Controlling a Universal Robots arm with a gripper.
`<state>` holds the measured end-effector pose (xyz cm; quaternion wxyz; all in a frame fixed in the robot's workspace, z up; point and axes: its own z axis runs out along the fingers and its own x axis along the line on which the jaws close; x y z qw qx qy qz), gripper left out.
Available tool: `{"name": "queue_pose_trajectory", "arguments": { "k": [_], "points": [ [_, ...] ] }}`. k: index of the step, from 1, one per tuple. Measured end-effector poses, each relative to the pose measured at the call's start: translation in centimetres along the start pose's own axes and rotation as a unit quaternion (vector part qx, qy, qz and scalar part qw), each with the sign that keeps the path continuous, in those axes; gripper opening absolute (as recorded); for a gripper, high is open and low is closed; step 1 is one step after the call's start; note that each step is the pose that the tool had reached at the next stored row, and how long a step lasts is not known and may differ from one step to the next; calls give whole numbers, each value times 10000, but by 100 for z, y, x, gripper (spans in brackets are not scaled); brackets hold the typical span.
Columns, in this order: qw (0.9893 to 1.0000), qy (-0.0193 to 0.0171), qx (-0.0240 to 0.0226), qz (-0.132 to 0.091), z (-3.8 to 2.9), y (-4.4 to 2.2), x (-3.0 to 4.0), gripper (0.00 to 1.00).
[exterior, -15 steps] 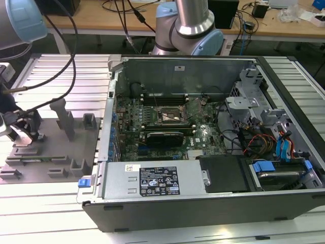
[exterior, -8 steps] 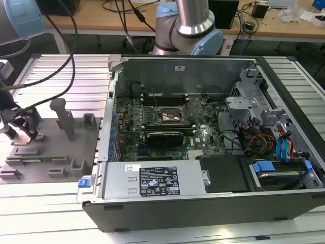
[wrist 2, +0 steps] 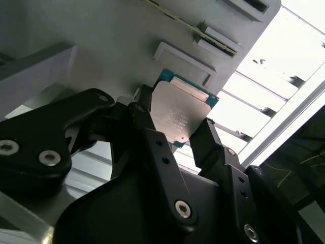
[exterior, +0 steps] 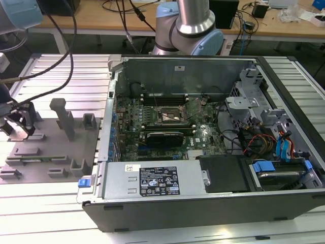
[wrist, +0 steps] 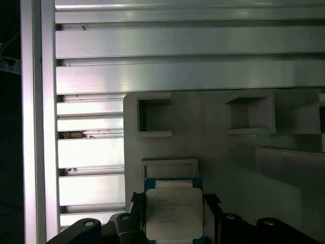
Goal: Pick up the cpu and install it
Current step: 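Pick up the cpu and move it towards the insertion slot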
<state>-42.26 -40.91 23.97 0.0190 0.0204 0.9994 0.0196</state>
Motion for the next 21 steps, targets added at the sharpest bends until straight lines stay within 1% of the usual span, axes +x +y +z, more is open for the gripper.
{"name": "queue_pose_trajectory", "arguments": {
  "k": [2,4,6,9,11,13,14,17,19,21],
  "points": [
    [10000,0,0,0,-59,3,-2,55],
    [10000,0,0,0,-90,5,-3,55],
    [10000,0,0,0,-154,10,-5,55],
    [10000,0,0,0,-218,15,-8,55],
    [10000,0,0,0,-282,20,-10,55],
    [10000,0,0,0,-319,23,-11,55],
    [10000,0,0,0,-352,25,-13,55],
    [10000,0,0,0,-400,27,-14,55],
    [10000,0,0,0,-453,32,-16,55],
    [10000,0,0,0,-487,34,-17,55]
  ]
}}
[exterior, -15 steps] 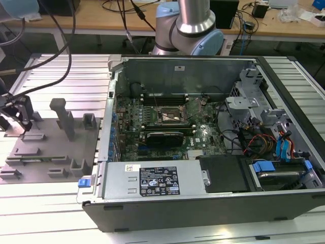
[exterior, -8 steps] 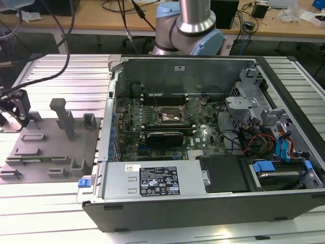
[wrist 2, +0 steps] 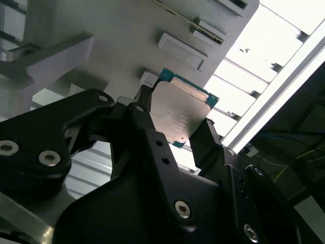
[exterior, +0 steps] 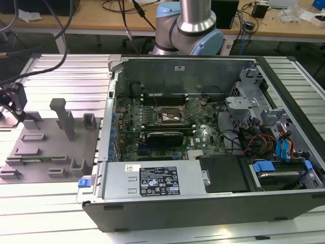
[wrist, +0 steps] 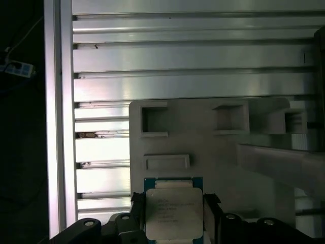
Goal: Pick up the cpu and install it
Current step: 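Pick up the cpu and move it towards the insertion slot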
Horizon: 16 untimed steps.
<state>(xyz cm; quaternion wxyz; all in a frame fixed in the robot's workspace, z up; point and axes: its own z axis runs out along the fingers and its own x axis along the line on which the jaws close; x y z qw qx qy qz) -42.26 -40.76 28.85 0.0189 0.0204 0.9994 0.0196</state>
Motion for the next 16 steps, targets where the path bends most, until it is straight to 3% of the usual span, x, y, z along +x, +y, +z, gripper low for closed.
{"name": "queue_pose_trajectory", "arguments": {
  "k": [16],
  "points": [
    [10000,0,0,0,-377,20,-14,55]
  ]
}}
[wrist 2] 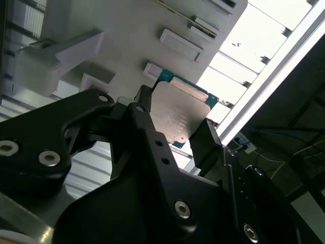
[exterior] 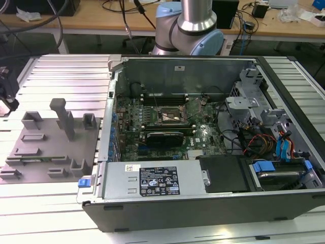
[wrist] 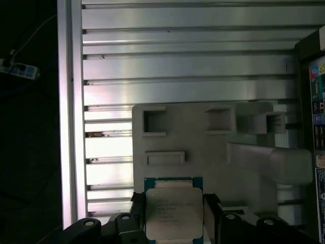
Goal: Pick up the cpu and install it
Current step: 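Pick up the cpu and move it towards the insertion slot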
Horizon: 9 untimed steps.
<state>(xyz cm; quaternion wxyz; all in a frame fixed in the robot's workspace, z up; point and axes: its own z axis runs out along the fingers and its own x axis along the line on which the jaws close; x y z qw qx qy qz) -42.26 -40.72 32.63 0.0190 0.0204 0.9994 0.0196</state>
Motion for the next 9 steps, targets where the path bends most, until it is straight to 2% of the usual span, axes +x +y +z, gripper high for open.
{"name": "queue_pose_trajectory", "arguments": {
  "k": [9],
  "points": [
    [10000,0,0,0,-209,15,-7,55]
  ]
}}
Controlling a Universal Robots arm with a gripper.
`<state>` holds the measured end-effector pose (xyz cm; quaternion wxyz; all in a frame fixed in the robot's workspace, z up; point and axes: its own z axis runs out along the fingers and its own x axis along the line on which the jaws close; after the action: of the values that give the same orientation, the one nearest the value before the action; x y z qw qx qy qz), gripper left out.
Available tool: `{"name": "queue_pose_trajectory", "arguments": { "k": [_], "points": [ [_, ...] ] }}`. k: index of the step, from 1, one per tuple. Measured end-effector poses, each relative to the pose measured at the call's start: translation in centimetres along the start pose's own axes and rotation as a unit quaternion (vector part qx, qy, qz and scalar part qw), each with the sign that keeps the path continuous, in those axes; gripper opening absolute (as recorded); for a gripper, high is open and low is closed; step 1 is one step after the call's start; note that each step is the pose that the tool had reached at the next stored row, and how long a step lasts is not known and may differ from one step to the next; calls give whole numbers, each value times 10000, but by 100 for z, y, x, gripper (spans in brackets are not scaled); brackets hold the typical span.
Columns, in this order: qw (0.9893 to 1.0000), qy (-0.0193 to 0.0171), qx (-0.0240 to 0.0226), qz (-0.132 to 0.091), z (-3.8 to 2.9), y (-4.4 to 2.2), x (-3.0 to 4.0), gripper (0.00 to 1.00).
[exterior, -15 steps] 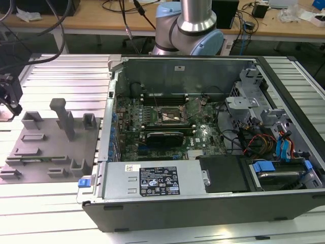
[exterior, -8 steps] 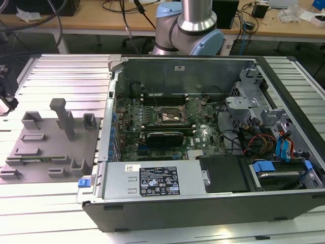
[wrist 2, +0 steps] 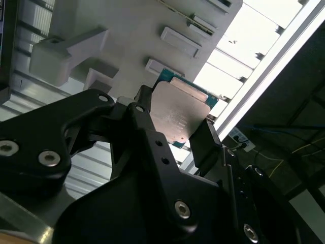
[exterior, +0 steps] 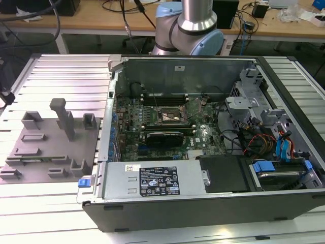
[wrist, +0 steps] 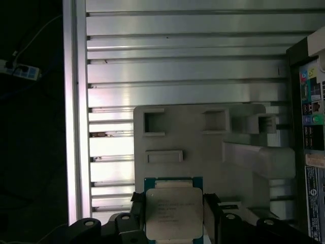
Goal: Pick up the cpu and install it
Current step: 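Pick up the cpu and move it towards the insertion slot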
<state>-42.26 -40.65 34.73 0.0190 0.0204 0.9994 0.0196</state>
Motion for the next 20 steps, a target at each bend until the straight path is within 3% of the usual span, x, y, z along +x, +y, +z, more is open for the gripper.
{"name": "queue_pose_trajectory", "arguments": {
  "k": [15,20],
  "points": [
    [10000,-1,0,0,-385,30,-14,55],
    [10000,-2,0,0,-470,39,-17,55]
  ]
}}
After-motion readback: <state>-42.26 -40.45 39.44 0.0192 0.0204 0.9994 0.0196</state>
